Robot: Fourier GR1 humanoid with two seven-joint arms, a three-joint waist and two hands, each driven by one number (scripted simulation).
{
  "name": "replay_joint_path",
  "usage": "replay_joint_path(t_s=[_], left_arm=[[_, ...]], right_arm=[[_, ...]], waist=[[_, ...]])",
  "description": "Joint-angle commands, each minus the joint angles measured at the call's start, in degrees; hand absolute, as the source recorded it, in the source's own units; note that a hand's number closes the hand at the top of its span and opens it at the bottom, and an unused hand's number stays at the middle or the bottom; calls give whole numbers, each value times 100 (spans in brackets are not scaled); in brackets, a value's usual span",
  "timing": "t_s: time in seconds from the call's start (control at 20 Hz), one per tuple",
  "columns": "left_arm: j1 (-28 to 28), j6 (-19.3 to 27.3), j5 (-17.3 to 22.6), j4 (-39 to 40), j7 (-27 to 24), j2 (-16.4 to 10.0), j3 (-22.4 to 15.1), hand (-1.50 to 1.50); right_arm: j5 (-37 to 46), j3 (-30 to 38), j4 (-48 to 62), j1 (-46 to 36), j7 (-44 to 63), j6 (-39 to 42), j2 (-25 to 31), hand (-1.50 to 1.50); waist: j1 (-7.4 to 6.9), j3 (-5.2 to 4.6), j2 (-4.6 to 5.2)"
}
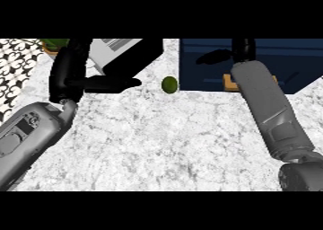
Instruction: Pick up the can, place it into the drawer and close the drawer
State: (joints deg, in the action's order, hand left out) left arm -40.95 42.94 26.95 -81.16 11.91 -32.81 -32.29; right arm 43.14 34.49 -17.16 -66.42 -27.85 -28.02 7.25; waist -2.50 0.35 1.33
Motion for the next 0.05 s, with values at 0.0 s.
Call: replay_joint_path(t_s=[0.0], left_arm=[[164, -26, -49, -232, 66, -94, 118, -150]], right_arm=[[-539, 377, -94, -251, -128, 21, -224, -150]], waist=[[-43, -27, -62]])
